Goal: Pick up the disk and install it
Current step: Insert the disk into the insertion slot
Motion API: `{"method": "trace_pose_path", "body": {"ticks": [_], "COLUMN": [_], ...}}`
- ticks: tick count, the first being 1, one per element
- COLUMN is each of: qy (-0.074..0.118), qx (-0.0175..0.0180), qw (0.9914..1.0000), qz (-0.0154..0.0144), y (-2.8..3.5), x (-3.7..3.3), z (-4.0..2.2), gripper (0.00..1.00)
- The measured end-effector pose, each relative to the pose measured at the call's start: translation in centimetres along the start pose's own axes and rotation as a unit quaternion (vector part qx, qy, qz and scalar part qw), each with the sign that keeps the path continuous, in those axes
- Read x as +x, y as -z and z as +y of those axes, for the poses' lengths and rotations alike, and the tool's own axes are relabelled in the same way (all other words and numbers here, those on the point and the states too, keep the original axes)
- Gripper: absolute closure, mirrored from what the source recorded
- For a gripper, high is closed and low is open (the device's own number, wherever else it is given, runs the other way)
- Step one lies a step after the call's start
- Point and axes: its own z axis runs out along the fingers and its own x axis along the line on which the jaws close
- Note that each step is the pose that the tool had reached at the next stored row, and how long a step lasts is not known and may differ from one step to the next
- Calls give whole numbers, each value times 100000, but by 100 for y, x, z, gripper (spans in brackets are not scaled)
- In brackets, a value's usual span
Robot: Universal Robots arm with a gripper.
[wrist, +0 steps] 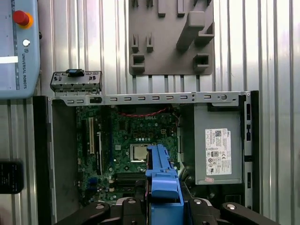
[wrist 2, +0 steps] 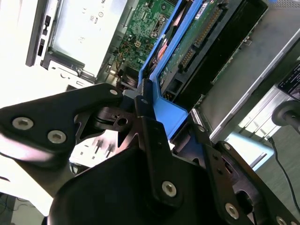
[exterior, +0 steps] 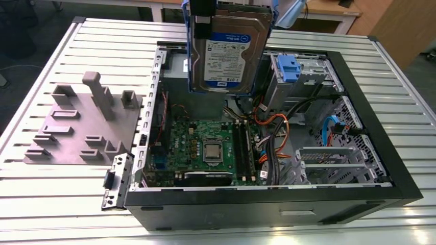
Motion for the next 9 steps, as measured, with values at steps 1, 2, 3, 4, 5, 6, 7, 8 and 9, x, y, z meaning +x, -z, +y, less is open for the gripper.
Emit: {"method": "trace_pose_path", "body": {"ticks": [1,2,3,4,5,6,7,8,9], "qy": [-1,0,-1,-2,2,3,4,2,2], "qx": [-3,-1,1,2,1,3,-1,-1,1], "qw": [100000,100000,100000,100000,100000,100000,100000,100000,100000], "qz": [3,0,-4,-4,-4,-8,0,4,-3], "y": [0,0,-1,-1,-1,-2,-1,-1,-1], "x": [15,32,49,70,93,118,144,171,197], "z": [-1,-1,-2,-3,-4,-5,-7,-8,-9], "gripper": [63,63,63,63,63,63,63,63,63]}}
